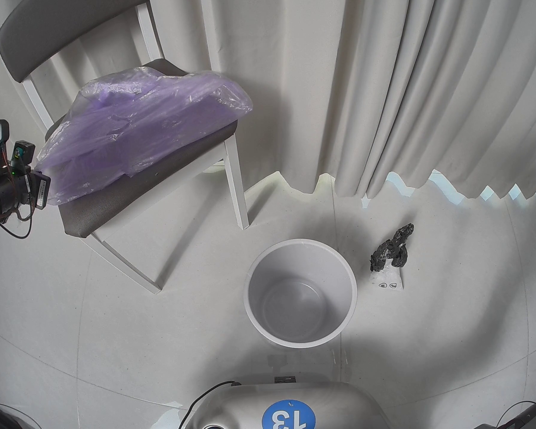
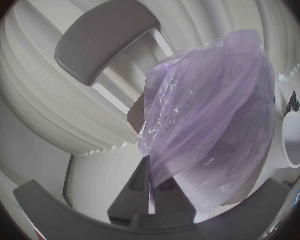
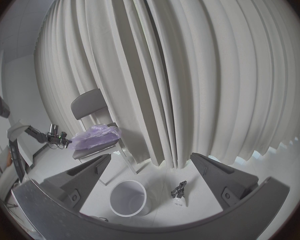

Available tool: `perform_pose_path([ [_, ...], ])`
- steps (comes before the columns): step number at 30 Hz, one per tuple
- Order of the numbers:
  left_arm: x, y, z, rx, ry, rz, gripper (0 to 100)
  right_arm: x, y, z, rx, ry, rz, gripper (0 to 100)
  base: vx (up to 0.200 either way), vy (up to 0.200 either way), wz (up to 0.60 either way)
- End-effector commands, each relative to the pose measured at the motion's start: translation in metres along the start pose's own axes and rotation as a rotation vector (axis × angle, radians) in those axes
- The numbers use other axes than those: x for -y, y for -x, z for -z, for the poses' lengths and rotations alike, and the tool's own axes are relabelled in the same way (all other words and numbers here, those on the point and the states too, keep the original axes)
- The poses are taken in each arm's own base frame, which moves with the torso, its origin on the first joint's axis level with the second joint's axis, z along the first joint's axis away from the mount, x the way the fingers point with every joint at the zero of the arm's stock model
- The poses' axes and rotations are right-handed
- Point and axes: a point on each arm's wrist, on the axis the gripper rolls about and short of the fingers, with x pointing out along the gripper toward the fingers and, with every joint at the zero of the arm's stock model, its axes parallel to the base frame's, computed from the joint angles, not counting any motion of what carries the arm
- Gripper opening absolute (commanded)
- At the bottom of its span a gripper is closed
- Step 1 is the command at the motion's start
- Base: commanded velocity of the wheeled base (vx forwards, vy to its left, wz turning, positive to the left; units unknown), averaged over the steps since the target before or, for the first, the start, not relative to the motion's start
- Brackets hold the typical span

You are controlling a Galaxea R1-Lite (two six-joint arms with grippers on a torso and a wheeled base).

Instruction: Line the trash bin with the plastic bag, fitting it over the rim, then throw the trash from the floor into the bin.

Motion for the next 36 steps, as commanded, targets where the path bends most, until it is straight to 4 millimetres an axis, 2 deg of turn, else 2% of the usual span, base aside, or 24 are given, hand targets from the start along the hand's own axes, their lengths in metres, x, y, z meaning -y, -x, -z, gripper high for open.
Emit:
perform_pose_path([
  [1, -0.002, 0.013, 0.0, 0.023, 0.019, 0.008, 0, 0.002, -0.003, 0.011, -0.023, 0.021, 0.001, 100, 0.0, 0.0, 0.0],
  [4, -0.001, 0.02, 0.001, 0.043, 0.073, 0.036, 0, 0.002, -0.005, 0.017, -0.009, 0.041, -0.017, 100, 0.0, 0.0, 0.0],
  [6, -0.004, 0.025, -0.006, 0.096, 0.108, 0.078, 0, 0.0, -0.006, 0.023, -0.018, 0.035, -0.048, 100, 0.0, 0.0, 0.0],
  [9, -0.014, 0.035, -0.021, 0.16, 0.121, 0.072, 0, -0.002, -0.012, 0.027, -0.042, 0.023, -0.082, 100, 0.0, 0.0, 0.0],
  [15, -0.026, 0.048, -0.048, 0.255, 0.129, 0.054, 0, -0.003, -0.017, 0.02, -0.023, 0.028, -0.086, 100, 0.0, 0.0, 0.0],
  [19, -0.021, 0.058, -0.062, 0.297, 0.137, 0.09, 0, -0.001, -0.021, 0.026, -0.052, 0.018, -0.085, 100, 0.0, 0.0, 0.0],
  [27, -0.003, 0.081, -0.106, 0.43, 0.197, 0.204, 0, -0.001, -0.031, 0.029, -0.089, -0.006, -0.099, 100, 0.0, 0.0, 0.0],
  [30, 0.0, 0.092, -0.121, 0.448, 0.196, 0.245, 0, -0.004, -0.038, 0.034, -0.115, -0.032, -0.101, 100, 0.0, 0.0, 0.0],
  [36, 0.01, 0.101, -0.152, 0.484, 0.209, 0.252, 0, -0.022, -0.063, 0.037, -0.095, -0.147, -0.015, 100, 0.0, 0.0, 0.0],
])
